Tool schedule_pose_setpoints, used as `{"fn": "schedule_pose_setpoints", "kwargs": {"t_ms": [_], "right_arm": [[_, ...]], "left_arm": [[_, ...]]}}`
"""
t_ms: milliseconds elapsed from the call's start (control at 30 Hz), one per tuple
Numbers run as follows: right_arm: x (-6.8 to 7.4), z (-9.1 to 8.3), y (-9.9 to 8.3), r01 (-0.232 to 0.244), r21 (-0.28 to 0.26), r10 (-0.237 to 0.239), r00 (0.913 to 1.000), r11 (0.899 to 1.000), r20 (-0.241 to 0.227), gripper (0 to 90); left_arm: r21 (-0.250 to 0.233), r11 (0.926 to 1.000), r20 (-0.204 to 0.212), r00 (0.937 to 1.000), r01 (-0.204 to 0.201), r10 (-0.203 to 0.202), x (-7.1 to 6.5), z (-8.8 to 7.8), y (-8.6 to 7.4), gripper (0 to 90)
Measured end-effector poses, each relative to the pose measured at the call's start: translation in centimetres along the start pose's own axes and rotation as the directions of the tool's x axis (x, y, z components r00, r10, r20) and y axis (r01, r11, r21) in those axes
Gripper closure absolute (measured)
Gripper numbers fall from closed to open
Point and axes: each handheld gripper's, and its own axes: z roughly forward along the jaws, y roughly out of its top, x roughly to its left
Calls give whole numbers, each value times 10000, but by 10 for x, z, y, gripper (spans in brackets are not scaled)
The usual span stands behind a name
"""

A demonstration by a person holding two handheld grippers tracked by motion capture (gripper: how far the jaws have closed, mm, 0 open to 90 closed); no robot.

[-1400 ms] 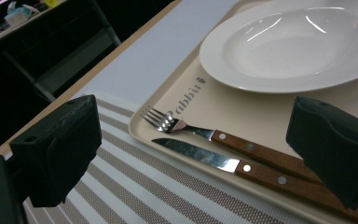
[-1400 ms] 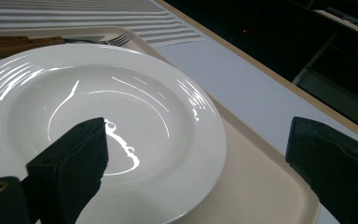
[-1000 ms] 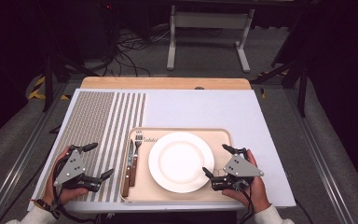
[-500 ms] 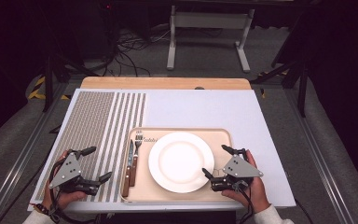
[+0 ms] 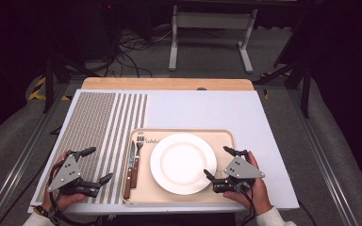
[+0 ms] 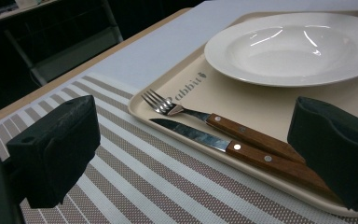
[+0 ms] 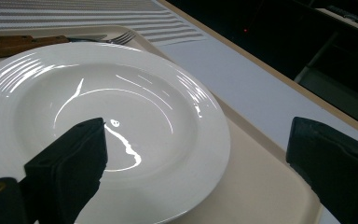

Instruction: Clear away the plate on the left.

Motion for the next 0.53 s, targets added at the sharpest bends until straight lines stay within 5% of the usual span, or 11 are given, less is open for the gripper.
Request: {"fn": "schedule_pose_setpoints", "kwargs": {"t_ms": [533], "right_arm": [[-4,0,-1,-125,-32,126,9999,9999,86,63]], "left_arm": [[69,9998,31,9998,207,-207,4,3,-2,35]]}}
